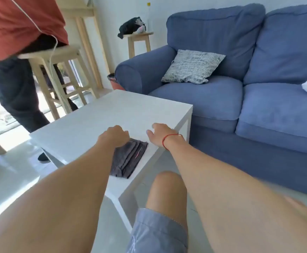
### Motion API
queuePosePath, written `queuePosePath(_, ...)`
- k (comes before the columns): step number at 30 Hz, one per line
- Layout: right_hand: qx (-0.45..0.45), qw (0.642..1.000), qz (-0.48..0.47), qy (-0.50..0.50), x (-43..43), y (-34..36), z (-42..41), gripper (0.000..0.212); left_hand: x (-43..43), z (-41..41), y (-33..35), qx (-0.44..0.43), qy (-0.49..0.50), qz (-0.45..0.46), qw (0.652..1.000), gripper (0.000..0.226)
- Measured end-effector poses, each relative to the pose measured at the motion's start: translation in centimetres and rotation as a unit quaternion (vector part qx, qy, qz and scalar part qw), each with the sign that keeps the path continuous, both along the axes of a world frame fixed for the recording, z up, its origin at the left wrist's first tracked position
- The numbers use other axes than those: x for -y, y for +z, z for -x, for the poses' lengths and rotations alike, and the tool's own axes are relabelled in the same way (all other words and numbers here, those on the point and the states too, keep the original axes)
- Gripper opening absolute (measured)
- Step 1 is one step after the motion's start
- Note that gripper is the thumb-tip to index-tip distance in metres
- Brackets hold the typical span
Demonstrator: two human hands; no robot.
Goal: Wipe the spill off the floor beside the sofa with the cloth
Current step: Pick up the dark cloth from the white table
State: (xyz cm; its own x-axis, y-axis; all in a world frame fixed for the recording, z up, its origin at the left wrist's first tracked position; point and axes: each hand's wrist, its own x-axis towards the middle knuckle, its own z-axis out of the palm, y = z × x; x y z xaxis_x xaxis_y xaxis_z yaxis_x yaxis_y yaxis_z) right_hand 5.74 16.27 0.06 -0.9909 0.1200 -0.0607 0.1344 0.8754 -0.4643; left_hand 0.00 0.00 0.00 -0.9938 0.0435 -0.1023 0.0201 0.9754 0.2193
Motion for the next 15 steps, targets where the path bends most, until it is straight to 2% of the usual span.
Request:
queuePosePath(6, 0.051, 0.996, -0.078, 0.003, 4.2, -2.8, 1.1, 0.079, 3.7, 0.7, -3.5, 0.047, 0.020, 0.054, 0.997, 0.058)
queuePosePath(9, 0.067, 0.996, -0.060, 0.013, 4.8, -3.3, 1.6, 0.069, 4.2, 1.0, -4.1, 0.035, 0.034, 0.076, 0.996, 0.060)
queuePosePath(12, 0.061, 0.998, 0.019, 0.024, 5.2, -2.9, 1.9, 0.047, 4.0, 1.5, -4.3, 0.032, 0.039, 0.034, 0.998, 0.054)
queuePosePath(15, 0.034, 0.982, 0.183, -0.020, 5.4, -2.4, 1.9, 0.040, 2.8, 1.1, -4.1, 0.008, 0.057, -0.053, 0.997, 0.053)
